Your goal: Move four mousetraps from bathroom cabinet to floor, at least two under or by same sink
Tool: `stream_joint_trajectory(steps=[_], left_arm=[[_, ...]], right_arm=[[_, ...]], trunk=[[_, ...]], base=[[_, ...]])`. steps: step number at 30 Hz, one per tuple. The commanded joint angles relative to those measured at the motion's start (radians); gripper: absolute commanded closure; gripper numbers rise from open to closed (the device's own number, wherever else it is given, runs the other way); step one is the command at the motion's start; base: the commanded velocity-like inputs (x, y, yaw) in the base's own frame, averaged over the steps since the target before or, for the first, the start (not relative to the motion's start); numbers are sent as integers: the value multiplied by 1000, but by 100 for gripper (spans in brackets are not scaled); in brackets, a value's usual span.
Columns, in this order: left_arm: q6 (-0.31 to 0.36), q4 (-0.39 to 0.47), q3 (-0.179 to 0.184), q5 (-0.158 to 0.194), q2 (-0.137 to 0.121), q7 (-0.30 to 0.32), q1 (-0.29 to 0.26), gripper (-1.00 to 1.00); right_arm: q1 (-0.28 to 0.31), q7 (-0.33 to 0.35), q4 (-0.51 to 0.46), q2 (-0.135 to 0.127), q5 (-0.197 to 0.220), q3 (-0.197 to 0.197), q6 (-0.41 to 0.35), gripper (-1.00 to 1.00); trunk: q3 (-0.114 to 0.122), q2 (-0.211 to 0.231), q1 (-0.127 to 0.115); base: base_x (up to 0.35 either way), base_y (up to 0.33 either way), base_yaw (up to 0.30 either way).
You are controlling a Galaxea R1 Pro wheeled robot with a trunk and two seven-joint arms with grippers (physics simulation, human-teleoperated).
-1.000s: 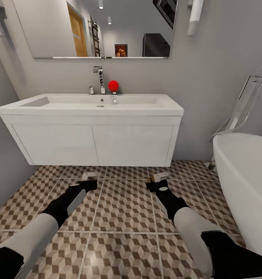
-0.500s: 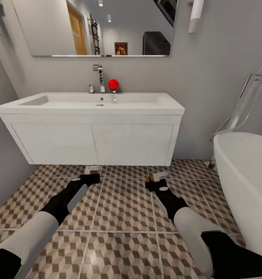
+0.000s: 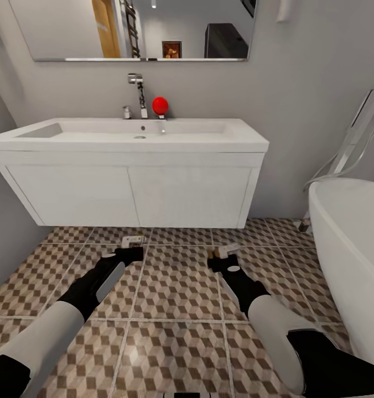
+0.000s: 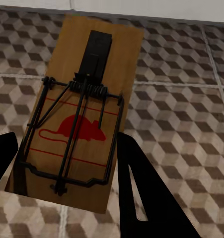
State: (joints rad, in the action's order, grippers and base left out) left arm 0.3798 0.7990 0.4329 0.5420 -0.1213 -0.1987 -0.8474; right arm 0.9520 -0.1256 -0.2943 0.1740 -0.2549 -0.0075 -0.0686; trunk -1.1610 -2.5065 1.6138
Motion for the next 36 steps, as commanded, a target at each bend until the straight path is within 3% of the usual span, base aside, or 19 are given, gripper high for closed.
stream_joint_trajectory(steps=[1, 4, 12, 20, 36], left_arm=[[2, 0, 6, 10, -1, -10, -1, 100], [2, -2, 7, 10, 0, -10, -1, 100], [0, -29, 26, 10, 3, -5, -1, 100], [-6, -74, 34, 10, 5, -1, -1, 100], [-9, -84, 43, 10, 20, -1, -1, 100]], right_arm=[[0, -2, -2, 1, -7, -1, -6, 100], [0, -2, -2, 1, -7, 0, -1, 100], [0, -2, 10, 1, -6, 3, 100, 100], [0, -1, 11, 1, -6, 3, 108, 100], [-1, 4, 12, 1, -6, 4, 111, 100]], trunk=[[-5, -1, 0], [-16, -1, 2], [-47, -3, 5], [-78, -5, 9], [-140, -9, 16]], base=[[0, 0, 0], [0, 0, 0], [0, 0, 0], [0, 0, 0], [0, 0, 0]])
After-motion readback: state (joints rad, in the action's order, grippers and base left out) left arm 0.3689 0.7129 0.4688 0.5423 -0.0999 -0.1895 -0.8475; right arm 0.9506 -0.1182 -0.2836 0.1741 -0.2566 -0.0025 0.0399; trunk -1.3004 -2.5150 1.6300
